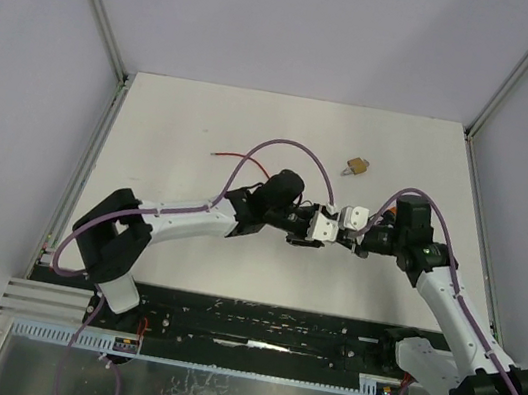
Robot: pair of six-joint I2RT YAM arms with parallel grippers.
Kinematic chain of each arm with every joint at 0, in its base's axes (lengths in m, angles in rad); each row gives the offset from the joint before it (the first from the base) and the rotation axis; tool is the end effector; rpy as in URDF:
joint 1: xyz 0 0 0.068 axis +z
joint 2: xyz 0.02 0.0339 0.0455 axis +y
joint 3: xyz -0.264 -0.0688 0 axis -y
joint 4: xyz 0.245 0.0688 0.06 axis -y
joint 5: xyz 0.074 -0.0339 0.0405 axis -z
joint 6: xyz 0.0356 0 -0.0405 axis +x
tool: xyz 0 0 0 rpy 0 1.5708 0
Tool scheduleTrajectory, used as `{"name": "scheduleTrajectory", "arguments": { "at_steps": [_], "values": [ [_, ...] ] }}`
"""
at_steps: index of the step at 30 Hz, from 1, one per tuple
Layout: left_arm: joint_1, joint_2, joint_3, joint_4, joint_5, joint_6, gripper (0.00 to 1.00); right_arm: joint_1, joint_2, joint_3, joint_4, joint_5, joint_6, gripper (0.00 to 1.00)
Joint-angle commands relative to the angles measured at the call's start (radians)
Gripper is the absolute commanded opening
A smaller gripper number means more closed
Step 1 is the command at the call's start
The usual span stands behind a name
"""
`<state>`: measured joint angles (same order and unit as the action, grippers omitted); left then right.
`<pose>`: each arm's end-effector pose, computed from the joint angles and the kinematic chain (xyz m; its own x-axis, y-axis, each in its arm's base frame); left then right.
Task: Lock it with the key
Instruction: Lock the lock.
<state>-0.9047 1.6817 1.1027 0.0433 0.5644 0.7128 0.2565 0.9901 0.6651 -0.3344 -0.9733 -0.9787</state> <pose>0.2177 -0.3079 0.2389 0.3817 0.4085 -0.8291 0.9239 -0.1411 0.3558 0.1868 0.0794 0.2552 0.3122 -0.4007 -0.8614 -0.9241 0.0822 -0.3731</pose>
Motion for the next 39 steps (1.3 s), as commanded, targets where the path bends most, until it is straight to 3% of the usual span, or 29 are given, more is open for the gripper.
{"name": "scheduleTrajectory", "arguments": {
  "at_steps": [1, 5, 10, 14, 24, 32, 36, 38, 39],
  "values": [
    [0.031, -0.072, -0.033, 0.157, 0.078, -0.091, 0.47, 0.004, -0.005, 0.092, 0.025, 0.022, 0.195, 0.00],
    [0.053, -0.104, -0.081, 0.246, 0.089, -0.137, 0.62, -0.015, 0.024, 0.108, 0.024, -0.025, 0.276, 0.00],
    [0.094, -0.149, -0.159, 0.376, 0.098, -0.215, 0.69, -0.071, 0.043, 0.117, 0.039, -0.135, 0.384, 0.00],
    [0.147, -0.170, -0.205, 0.458, 0.208, -0.268, 0.71, -0.104, 0.045, 0.111, 0.091, -0.228, 0.497, 0.00],
    [0.153, -0.045, -0.055, 0.285, 0.383, -0.257, 0.64, -0.122, 0.027, 0.097, 0.162, -0.313, 0.573, 0.00],
    [0.139, 0.017, 0.058, 0.081, 0.466, -0.180, 0.47, -0.122, 0.023, 0.096, 0.139, -0.326, 0.522, 0.00],
    [0.139, 0.057, 0.153, -0.106, 0.512, -0.081, 0.05, -0.122, 0.021, 0.109, 0.052, -0.323, 0.398, 0.00],
    [0.140, 0.076, 0.193, -0.170, 0.534, -0.047, 0.00, -0.119, 0.025, 0.128, -0.040, -0.315, 0.265, 0.00],
    [0.141, 0.086, 0.212, -0.210, 0.555, -0.029, 0.00, -0.111, 0.027, 0.143, -0.137, -0.301, 0.109, 0.00]
  ]
}}
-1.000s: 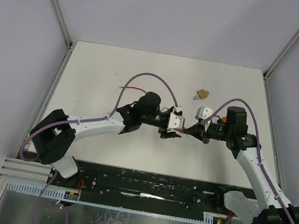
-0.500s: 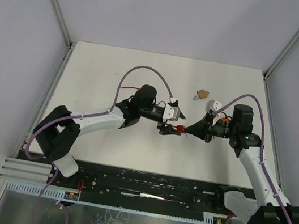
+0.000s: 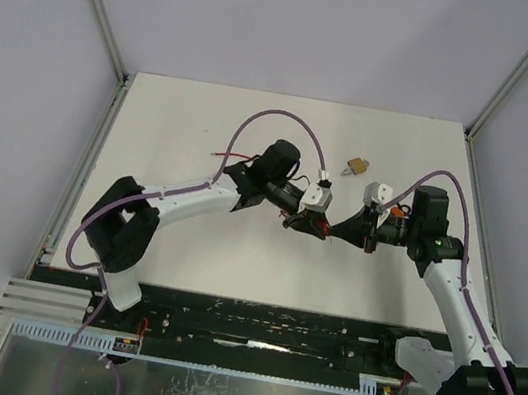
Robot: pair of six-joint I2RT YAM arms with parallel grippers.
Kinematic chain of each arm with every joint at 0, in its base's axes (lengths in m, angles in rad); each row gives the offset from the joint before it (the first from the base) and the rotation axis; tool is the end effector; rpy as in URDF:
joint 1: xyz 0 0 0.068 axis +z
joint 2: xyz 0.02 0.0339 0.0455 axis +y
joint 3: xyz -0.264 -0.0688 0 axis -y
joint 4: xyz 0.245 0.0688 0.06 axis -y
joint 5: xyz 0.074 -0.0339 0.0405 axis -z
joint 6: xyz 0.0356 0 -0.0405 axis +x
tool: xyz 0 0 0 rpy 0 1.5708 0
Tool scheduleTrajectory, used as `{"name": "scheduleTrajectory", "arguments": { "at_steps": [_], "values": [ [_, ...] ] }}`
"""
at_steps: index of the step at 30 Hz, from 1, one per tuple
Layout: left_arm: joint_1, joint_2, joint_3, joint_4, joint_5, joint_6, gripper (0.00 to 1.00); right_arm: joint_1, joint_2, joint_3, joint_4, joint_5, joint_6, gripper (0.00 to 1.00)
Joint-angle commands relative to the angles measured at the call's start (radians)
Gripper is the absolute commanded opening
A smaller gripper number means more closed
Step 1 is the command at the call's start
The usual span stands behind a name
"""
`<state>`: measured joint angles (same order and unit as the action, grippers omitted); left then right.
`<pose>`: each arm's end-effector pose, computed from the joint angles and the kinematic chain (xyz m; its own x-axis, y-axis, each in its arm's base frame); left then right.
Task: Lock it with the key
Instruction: Lock the lock.
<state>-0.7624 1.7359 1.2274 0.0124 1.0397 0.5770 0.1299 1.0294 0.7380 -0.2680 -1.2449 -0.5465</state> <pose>0.2591 -0.2899 0.2632 0.2015 0.1896 -0.9610 0.9406 -0.3113 0.1358 0.2021 0.0604 0.2815 -0.0142 -0.1697 -0.9854 -0.9891 0.1466 -0.0110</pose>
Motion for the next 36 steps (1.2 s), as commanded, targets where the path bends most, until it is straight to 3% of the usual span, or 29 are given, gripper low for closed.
{"name": "scheduleTrajectory", "arguments": {
  "at_steps": [1, 4, 7, 11, 14, 17, 19, 21, 23, 26, 36],
  "values": [
    [-0.001, 0.043, 0.112, -0.217, 0.105, 0.119, 0.00, 0.030, -0.008, 0.091, -0.312, 0.010, -0.488, 0.00],
    [0.010, 0.119, 0.230, -0.399, 0.212, 0.197, 0.00, 0.094, 0.011, 0.154, -0.544, 0.158, -0.901, 0.00],
    [0.023, 0.235, 0.427, -0.681, 0.300, 0.327, 0.00, 0.118, 0.009, 0.184, -0.656, 0.252, -1.188, 0.00],
    [0.025, 0.326, 0.572, -0.992, 0.306, 0.565, 0.00, 0.121, 0.001, 0.234, -0.666, 0.288, -1.178, 0.00],
    [0.024, 0.288, 0.533, -1.016, 0.317, 0.669, 0.00, 0.120, -0.014, 0.230, -0.684, 0.300, -1.154, 0.00],
    [0.026, 0.193, 0.397, -0.859, 0.292, 0.657, 0.00, 0.118, -0.045, 0.219, -0.637, 0.305, -0.969, 0.00],
    [0.021, 0.073, 0.234, -0.558, 0.211, 0.462, 0.00, 0.114, -0.058, 0.214, -0.632, 0.286, -0.885, 0.00],
    [-0.001, -0.037, 0.018, -0.087, -0.001, 0.185, 0.00, 0.103, -0.066, 0.210, -0.645, 0.260, -0.829, 0.00],
    [-0.009, -0.090, -0.113, 0.085, -0.104, 0.176, 0.00, 0.093, -0.077, 0.198, -0.663, 0.236, -0.812, 0.00],
    [-0.019, -0.089, -0.093, 0.059, -0.218, 0.180, 0.00, 0.091, -0.109, 0.150, -0.620, 0.228, -0.782, 0.00],
    [-0.055, -0.075, -0.078, 0.038, -0.366, 0.168, 0.00, 0.088, -0.175, 0.117, -0.444, 0.230, -0.603, 0.00]
  ]
}}
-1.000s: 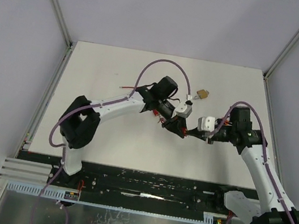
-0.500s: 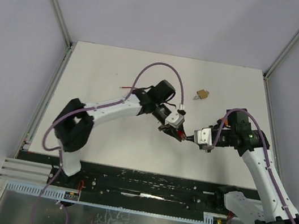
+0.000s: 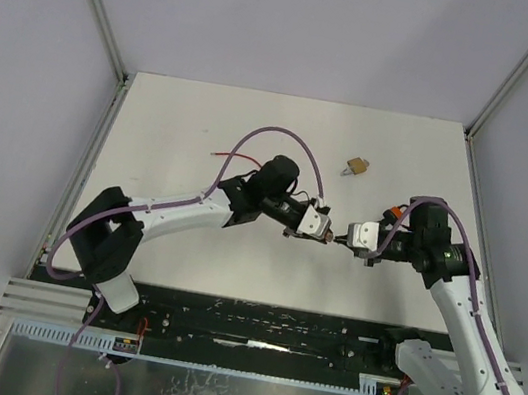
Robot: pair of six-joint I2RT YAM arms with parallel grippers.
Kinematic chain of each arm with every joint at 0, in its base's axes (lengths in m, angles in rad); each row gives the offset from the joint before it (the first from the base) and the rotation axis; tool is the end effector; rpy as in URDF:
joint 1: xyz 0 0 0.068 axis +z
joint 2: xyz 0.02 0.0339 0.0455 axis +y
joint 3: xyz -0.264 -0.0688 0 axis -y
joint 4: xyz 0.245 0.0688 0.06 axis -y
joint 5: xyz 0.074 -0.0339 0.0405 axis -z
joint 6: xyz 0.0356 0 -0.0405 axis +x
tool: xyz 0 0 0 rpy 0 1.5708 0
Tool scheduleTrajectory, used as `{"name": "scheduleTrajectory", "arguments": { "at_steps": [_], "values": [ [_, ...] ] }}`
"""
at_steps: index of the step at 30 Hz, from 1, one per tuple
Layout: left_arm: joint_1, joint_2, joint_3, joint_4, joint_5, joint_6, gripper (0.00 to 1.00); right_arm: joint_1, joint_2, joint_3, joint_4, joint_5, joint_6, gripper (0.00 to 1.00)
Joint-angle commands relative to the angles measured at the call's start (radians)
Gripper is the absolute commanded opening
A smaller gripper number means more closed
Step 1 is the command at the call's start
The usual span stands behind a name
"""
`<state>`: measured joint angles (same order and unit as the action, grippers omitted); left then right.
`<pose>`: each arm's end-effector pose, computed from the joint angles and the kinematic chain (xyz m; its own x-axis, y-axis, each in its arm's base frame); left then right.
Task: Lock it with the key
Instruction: Lock the lock.
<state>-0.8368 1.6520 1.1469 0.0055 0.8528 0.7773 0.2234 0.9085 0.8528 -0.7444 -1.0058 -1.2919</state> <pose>0.2282 -0.2930 0.2639 0.4244 0.2184 -0.8787 0.8889 -0.2852 0.3584 0.1596 0.0671 0.3012 0.4730 -0.4204 -0.7743 -0.8632 -0.0450 -0.5029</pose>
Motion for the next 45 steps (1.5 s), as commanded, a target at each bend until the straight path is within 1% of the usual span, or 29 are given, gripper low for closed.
{"name": "scheduleTrajectory", "arguments": {
  "at_steps": [1, 5, 8, 11, 12, 14, 15, 17, 18, 20, 22, 23, 26, 28, 29, 31, 33, 35, 36, 38, 42, 44, 45],
  "values": [
    [0.010, 0.006, -0.002, 0.047, -0.211, -0.023, 0.00, -0.011, -0.066, -0.003, 0.050, -0.004, 0.164, 0.00],
    [-0.026, -0.008, -0.040, 0.097, -0.400, 0.021, 0.00, -0.024, -0.084, -0.019, 0.059, -0.031, 0.168, 0.00],
    [-0.047, -0.024, -0.085, 0.175, -0.524, 0.058, 0.00, -0.025, -0.072, -0.038, 0.027, -0.058, 0.116, 0.00],
    [-0.052, -0.056, -0.145, 0.278, -0.560, 0.074, 0.00, -0.024, -0.054, -0.054, 0.002, -0.083, 0.080, 0.00],
    [-0.050, -0.066, -0.159, 0.296, -0.544, 0.074, 0.00, -0.024, -0.047, -0.057, 0.002, -0.083, 0.079, 0.00],
    [-0.037, -0.080, -0.157, 0.264, -0.452, 0.085, 0.00, -0.024, -0.038, -0.054, 0.003, -0.066, 0.080, 0.00],
    [-0.027, -0.082, -0.147, 0.218, -0.371, 0.089, 0.00, -0.025, -0.037, -0.048, 0.014, -0.044, 0.097, 0.00],
    [0.008, -0.077, -0.106, 0.072, -0.196, 0.138, 0.00, -0.033, -0.044, -0.039, 0.052, 0.000, 0.146, 0.00],
    [0.027, -0.072, -0.093, 0.020, -0.141, 0.154, 0.00, -0.040, -0.050, -0.039, 0.076, 0.009, 0.171, 0.00],
    [0.047, -0.063, -0.072, -0.053, -0.071, 0.189, 0.00, -0.047, -0.051, -0.039, 0.102, 0.017, 0.191, 0.00],
    [0.053, -0.051, -0.038, -0.123, -0.063, 0.219, 0.00, -0.047, -0.038, -0.030, 0.095, 0.011, 0.182, 0.00],
    [0.046, -0.048, -0.034, -0.108, -0.112, 0.203, 0.00, -0.047, -0.029, -0.026, 0.081, -0.004, 0.168, 0.00],
    [0.001, -0.050, -0.076, 0.015, -0.333, 0.177, 0.00, -0.047, -0.016, -0.037, 0.040, -0.102, 0.108, 0.00],
    [-0.022, -0.050, -0.094, 0.071, -0.457, 0.176, 0.00, -0.048, -0.018, -0.038, 0.034, -0.089, 0.089, 0.00],
    [-0.025, -0.053, -0.103, 0.087, -0.486, 0.176, 0.00, -0.048, -0.023, -0.038, 0.049, -0.070, 0.111, 0.00],
    [-0.026, -0.076, -0.138, 0.143, -0.464, 0.173, 0.00, -0.047, -0.034, -0.060, 0.124, -0.055, 0.197, 0.00],
    [-0.027, -0.106, -0.169, 0.207, -0.430, 0.163, 0.00, -0.047, -0.041, -0.095, 0.199, -0.056, 0.265, 0.06],
    [-0.029, -0.130, -0.189, 0.238, -0.402, 0.159, 0.00, -0.047, -0.041, -0.119, 0.229, -0.067, 0.283, 0.13],
    [-0.028, -0.141, -0.193, 0.242, -0.395, 0.155, 0.00, -0.047, -0.037, -0.129, 0.250, -0.075, 0.323, 0.15],
    [-0.033, -0.147, -0.196, 0.246, -0.388, 0.152, 0.00, -0.047, -0.029, -0.140, 0.266, -0.105, 0.338, 0.19],
    [-0.049, -0.146, -0.195, 0.247, -0.407, 0.161, 0.00, -0.048, -0.028, -0.155, 0.327, -0.141, 0.384, 0.33],
    [-0.059, -0.146, -0.194, 0.249, -0.416, 0.166, 0.00, -0.047, -0.043, -0.188, 0.420, -0.174, 0.449, 0.43],
    [-0.066, -0.146, -0.192, 0.247, -0.422, 0.171, 0.00, -0.048, -0.049, -0.208, 0.473, -0.179, 0.484, 0.46]
  ]
}}
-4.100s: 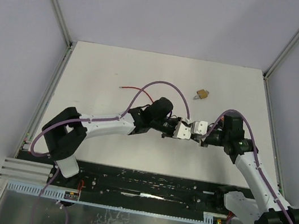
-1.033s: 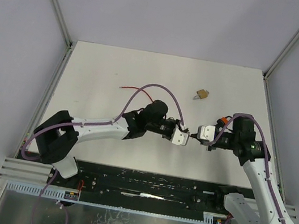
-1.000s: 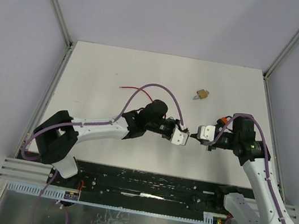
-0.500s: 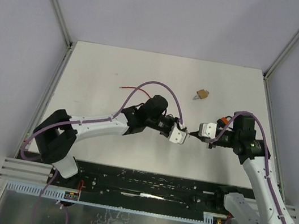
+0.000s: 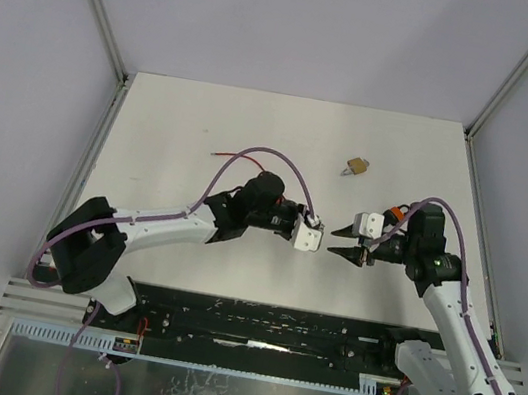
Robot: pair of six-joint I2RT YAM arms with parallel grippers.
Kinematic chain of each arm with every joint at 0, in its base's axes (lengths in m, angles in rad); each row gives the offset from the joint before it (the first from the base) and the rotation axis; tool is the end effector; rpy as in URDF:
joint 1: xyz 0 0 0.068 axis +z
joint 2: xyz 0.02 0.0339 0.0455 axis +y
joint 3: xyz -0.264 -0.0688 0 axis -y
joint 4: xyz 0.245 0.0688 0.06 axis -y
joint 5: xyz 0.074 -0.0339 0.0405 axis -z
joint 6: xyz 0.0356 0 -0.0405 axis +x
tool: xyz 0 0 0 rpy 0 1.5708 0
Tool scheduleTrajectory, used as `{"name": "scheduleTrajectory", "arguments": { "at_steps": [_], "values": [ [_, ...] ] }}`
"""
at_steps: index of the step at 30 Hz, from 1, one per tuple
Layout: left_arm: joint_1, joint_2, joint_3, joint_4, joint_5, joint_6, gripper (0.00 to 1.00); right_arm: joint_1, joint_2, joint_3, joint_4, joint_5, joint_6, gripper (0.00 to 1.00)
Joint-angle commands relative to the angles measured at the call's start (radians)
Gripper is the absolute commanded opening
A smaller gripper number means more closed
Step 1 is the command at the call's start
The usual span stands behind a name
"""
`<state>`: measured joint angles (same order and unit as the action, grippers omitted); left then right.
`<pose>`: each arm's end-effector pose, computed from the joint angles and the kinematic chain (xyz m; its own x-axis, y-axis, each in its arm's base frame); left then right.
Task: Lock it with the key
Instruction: Lock the lock.
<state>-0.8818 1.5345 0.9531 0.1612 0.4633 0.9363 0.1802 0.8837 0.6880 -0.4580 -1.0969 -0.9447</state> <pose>0.2069 -0.2762 0.2497 0.6113 0.3911 -0.6880 0.7720 -0.1032 0.6272 0.1676 0.0627 0.2739 0.2788 -0.3251 -0.9037 -0.9399 0.1006 -0.3262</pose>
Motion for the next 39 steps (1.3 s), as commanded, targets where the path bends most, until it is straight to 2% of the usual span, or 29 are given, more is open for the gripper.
{"name": "scheduleTrajectory", "arguments": {
  "at_steps": [1, 5, 13, 17, 20, 27, 36, 39],
  "values": [
    [-0.029, -0.029, 0.004, 0.089, -0.043, 0.017, 0.00, -0.005, -0.022, -0.047, 0.239, -0.088, 0.170, 0.47],
    [-0.055, -0.028, 0.016, 0.071, -0.093, 0.033, 0.00, -0.005, 0.006, -0.059, 0.327, -0.101, 0.168, 0.48],
    [-0.064, -0.022, 0.042, 0.033, -0.100, 0.023, 0.00, -0.002, 0.042, -0.085, 0.492, -0.107, 0.251, 0.39],
    [-0.066, -0.020, 0.053, 0.018, -0.099, 0.010, 0.00, 0.008, 0.044, -0.097, 0.459, -0.111, 0.210, 0.33],
    [-0.065, -0.011, 0.064, 0.008, -0.107, 0.006, 0.00, 0.014, 0.036, -0.096, 0.421, -0.127, 0.180, 0.32],
    [-0.065, -0.008, 0.074, -0.004, -0.099, -0.007, 0.00, 0.048, 0.049, -0.100, 0.446, -0.019, 0.173, 0.29],
    [-0.065, 0.011, 0.114, -0.044, -0.113, -0.055, 0.00, 0.077, 0.034, -0.120, 0.488, 0.124, 0.192, 0.14],
    [-0.066, 0.013, 0.130, -0.058, -0.114, -0.077, 0.00, 0.080, 0.037, -0.125, 0.506, 0.127, 0.210, 0.09]
  ]
}}
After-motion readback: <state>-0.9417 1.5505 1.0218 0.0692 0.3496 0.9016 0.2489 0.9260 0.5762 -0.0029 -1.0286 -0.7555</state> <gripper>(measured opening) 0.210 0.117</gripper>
